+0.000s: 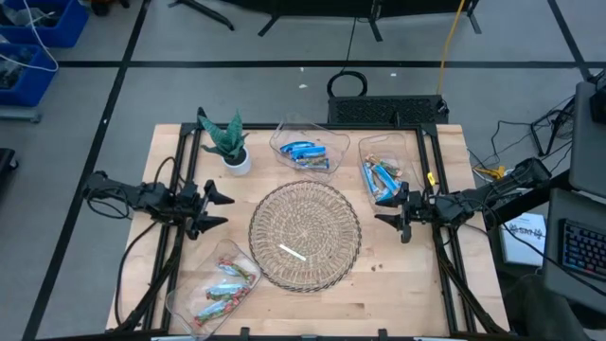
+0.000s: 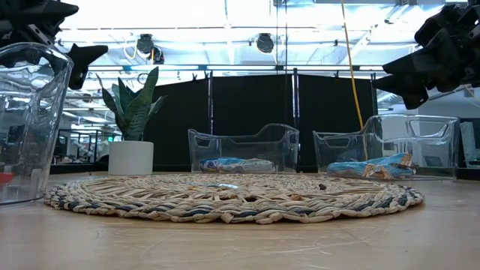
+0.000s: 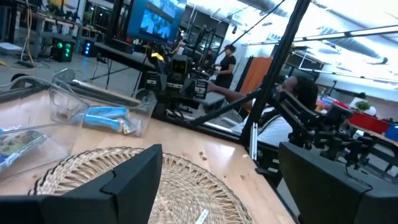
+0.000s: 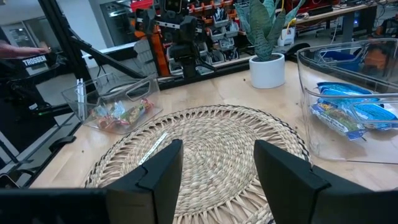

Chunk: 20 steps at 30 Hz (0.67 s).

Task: Pick and place Granola Bars by type
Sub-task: Return to Home Position

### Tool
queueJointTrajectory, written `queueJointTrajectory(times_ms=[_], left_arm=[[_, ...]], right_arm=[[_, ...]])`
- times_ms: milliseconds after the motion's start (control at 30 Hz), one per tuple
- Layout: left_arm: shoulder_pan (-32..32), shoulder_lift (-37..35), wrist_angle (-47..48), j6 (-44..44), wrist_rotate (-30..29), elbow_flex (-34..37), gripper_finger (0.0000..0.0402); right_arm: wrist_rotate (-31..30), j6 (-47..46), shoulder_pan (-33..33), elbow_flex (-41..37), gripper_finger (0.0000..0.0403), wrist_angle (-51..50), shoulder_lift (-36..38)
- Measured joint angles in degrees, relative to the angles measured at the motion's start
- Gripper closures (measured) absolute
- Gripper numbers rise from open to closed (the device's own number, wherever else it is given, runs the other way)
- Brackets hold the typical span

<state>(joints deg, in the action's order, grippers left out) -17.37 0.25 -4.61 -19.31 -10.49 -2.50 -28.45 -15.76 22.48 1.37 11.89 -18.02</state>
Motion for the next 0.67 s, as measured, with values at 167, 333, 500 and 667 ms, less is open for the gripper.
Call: queueJointTrajectory(times_ms=[167, 333, 500, 667], left_arm=[[0.0, 0.2, 0.1, 0.0, 0.0, 0.0, 0.0085], [0.0, 0.2, 0.2, -0.1, 0.0, 0.0, 0.0088], [0.0, 0.2, 5.3, -0.1, 0.0, 0.0, 0.0081], [0.3, 0.5, 7.2, 0.0, 0.5, 0.0, 0.0079]], right_arm=[[0.0, 0.0, 0.0, 0.0, 0.0213, 0.0, 0.0], [0.0, 0.0, 0.0, 0.0, 0.0214, 0.0, 0.0], [0.0, 0.0, 0.0, 0.0, 0.0211, 0.0, 0.0], [0.0, 0.0, 0.0, 0.0, 0.0215, 0.1, 0.0]])
